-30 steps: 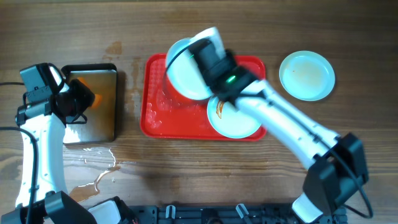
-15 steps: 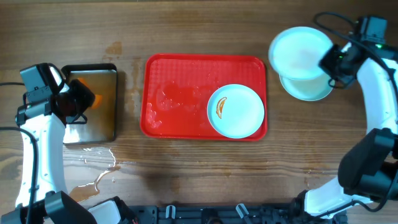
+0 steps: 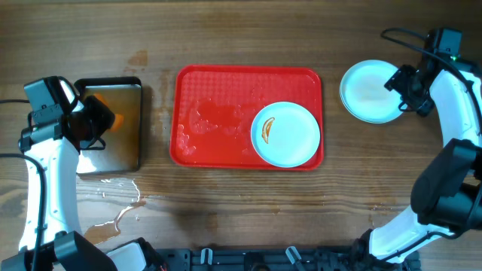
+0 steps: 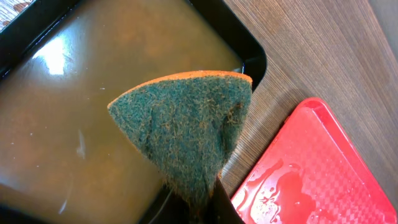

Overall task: Clean dirty plates on tray and stack at the side
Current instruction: 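Carry the plate with right gripper and stack it on the side plate, then grasp the last sauce-smeared plate rim with right gripper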

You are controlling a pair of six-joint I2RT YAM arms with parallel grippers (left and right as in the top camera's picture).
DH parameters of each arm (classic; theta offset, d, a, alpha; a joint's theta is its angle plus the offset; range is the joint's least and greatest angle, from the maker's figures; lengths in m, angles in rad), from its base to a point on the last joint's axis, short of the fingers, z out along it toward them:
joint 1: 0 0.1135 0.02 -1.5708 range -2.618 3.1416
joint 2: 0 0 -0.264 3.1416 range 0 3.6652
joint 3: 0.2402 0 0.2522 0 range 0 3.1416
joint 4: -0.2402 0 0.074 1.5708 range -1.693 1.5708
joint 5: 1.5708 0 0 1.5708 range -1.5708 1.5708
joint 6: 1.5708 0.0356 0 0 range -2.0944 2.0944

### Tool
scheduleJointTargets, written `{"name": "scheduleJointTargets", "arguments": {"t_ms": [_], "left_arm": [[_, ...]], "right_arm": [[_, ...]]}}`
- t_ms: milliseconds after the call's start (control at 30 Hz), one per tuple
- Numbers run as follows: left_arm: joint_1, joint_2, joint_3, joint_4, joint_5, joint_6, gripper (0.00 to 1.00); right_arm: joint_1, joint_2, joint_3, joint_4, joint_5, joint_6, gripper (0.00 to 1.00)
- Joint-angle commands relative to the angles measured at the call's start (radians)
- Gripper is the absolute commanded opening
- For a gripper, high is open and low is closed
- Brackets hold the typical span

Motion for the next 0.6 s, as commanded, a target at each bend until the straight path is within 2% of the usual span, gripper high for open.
{"name": "scheduleJointTargets", "arguments": {"t_ms": [0, 67, 133, 200, 367, 433, 500, 533, 567], "left_arm": [[0.003, -0.005, -0.006, 0.007, 0.012, 0.005, 0.04], [0.003, -0.005, -0.006, 0.007, 0.012, 0.005, 0.04], [0.003, -0.005, -0.006, 0.007, 0.012, 0.005, 0.04], [0.003, -0.005, -0.006, 0.007, 0.012, 0.005, 0.04], [0.003, -0.005, -0.006, 0.008, 0.012, 0.005, 0.04], [0.003, -0.005, -0.006, 0.008, 0.012, 0.005, 0.04], [0.003, -0.005, -0.006, 0.008, 0.012, 0.005, 0.04], [0.003, -0.005, -0.006, 0.008, 0.012, 0.005, 0.04], [0.003, -0.005, -0.006, 0.008, 0.012, 0.005, 0.04]], "right_arm": [[0.001, 0.007, -0.003, -0.03, -0.337, -0.106, 0.92], [0.025, 0.006, -0.003, -0.08, -0.655, -0.234, 0.92], [0.073, 0.002, -0.003, -0.127, -0.797, -0.336, 0.92], [0.153, -0.001, -0.003, -0.169, -0.721, -0.313, 0.95], [0.317, -0.001, -0.006, -0.235, -0.365, -0.156, 0.95], [0.364, -0.001, -0.017, -0.239, -0.328, -0.151, 0.95], [0.415, 0.0, -0.038, -0.214, -0.243, -0.15, 0.9], [0.433, 0.0, -0.047, -0.189, -0.191, -0.151, 0.77], [0.441, 0.0, -0.054, -0.16, -0.154, -0.151, 0.7]]}}
